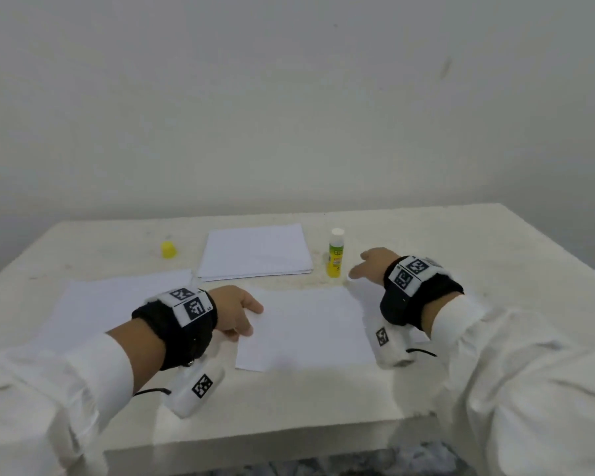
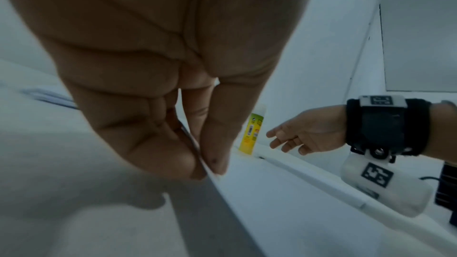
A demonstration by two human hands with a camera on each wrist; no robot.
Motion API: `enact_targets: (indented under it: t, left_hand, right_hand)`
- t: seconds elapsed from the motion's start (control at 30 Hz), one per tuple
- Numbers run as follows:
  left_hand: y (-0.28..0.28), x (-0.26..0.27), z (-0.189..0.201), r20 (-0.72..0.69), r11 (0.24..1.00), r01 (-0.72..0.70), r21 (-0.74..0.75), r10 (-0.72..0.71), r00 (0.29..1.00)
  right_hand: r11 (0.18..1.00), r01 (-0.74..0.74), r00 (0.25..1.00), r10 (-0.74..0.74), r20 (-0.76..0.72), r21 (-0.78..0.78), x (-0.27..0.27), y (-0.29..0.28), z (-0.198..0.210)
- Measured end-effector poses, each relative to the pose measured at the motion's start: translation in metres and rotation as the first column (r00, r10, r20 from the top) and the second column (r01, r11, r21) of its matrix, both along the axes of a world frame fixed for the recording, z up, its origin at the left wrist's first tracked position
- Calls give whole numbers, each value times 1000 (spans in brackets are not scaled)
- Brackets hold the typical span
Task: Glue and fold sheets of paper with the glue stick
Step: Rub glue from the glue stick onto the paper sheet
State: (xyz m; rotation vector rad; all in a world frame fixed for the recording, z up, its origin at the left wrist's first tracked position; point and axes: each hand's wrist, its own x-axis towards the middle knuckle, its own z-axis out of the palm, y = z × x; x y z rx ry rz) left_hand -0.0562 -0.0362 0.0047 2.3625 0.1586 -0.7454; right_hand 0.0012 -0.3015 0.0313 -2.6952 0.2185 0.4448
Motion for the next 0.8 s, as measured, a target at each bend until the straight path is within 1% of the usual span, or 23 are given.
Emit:
enact_targets:
  t: [0.03, 0.07, 0.1, 0.13, 0.27, 0.37, 0.47, 0.5, 0.57, 0.63, 0.73, 0.8]
  left_hand:
    - [9, -1, 0, 6, 999, 6, 32, -6, 1000]
    - [16, -2, 1, 17, 998, 16, 65, -17, 1000]
    - [22, -2, 1, 27, 996, 25, 91, -27, 999]
    - [28, -3, 3, 31, 992, 34, 121, -38, 999]
    - [45, -5, 7, 38, 965, 91, 245, -103, 994]
    - [49, -9, 6, 44, 907, 157, 391, -189, 981]
    - [55, -8, 0, 65, 839, 220, 498, -289, 955]
    - [57, -10, 0, 79, 822, 233, 520, -318, 945]
    - [60, -12, -2, 91, 781, 265, 565, -378, 921]
    - [63, -14, -5, 64, 727, 323, 606, -449, 891]
    - [65, -16, -8, 16, 655, 401, 640, -533, 846]
    - [65, -16, -9, 27, 648, 406, 644, -549, 835]
  right_hand:
    - [998, 29, 999, -27, -19, 60, 5, 14, -1]
    - [991, 54, 999, -53, -6, 124, 11, 24, -4]
    - [986, 77, 997, -76, -6, 147, 14, 33, -5]
    - [984, 93, 996, -93, -8, 155, 19, 39, -9]
    - [990, 114, 993, -116, 16, 89, 25, 55, -11]
    - [992, 106, 992, -110, 58, 74, 25, 59, -10]
    - [971, 104, 976, -141, 168, 213, 18, 65, -4]
    - [962, 94, 974, -142, 176, 255, 16, 68, -2]
    - [949, 65, 984, -113, 139, 310, 8, 78, 3]
    - [951, 22, 989, -65, 132, 309, 0, 90, 8]
    - [965, -67, 977, 12, 213, 254, -12, 110, 18]
    - [950, -142, 962, 66, 265, 279, -20, 126, 26]
